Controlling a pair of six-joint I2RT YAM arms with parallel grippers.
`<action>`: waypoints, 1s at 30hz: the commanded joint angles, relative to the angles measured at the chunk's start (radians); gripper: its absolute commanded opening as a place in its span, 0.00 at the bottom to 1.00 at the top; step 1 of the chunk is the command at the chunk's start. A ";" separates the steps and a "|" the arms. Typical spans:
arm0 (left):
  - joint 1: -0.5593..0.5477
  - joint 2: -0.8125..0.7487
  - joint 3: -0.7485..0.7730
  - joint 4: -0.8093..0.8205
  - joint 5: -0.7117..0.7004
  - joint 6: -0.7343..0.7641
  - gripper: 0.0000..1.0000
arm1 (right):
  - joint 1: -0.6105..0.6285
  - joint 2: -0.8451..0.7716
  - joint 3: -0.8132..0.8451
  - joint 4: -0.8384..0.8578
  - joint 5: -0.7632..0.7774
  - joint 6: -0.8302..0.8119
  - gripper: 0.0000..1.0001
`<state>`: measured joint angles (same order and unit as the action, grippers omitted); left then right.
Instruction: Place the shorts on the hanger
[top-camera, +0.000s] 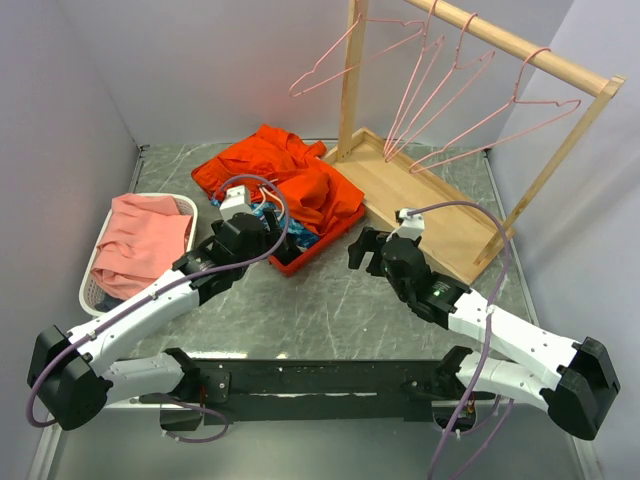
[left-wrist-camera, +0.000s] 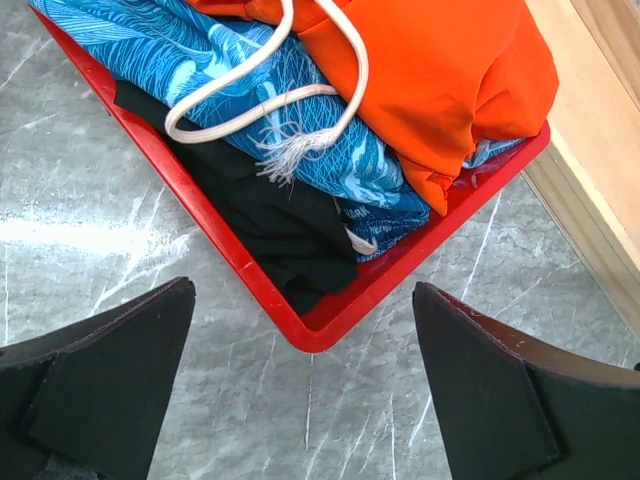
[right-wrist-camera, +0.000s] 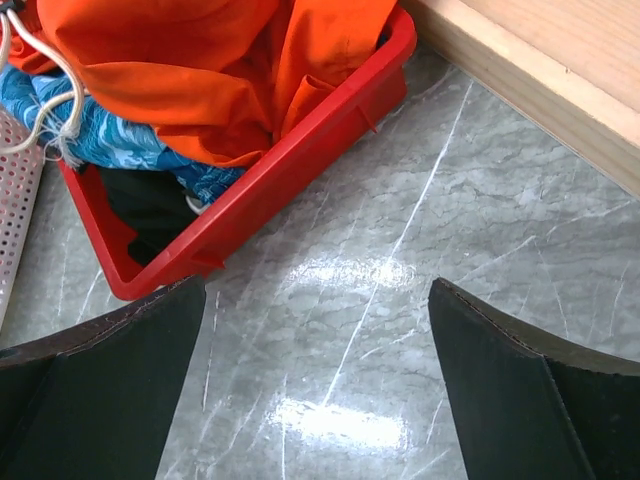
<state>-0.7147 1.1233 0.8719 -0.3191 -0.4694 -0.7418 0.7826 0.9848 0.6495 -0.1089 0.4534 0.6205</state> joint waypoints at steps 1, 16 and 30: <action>-0.002 -0.013 0.045 0.000 -0.011 0.012 0.97 | 0.000 -0.001 0.036 0.006 -0.004 0.002 1.00; 0.086 0.191 0.295 -0.109 -0.075 -0.053 0.94 | 0.000 0.003 0.068 -0.035 -0.028 -0.001 1.00; 0.293 0.507 0.634 -0.110 -0.098 0.025 0.70 | 0.000 0.026 0.085 -0.025 -0.087 -0.008 1.00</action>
<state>-0.4580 1.5902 1.3937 -0.4400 -0.5285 -0.7563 0.7826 0.9958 0.6743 -0.1467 0.3923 0.6228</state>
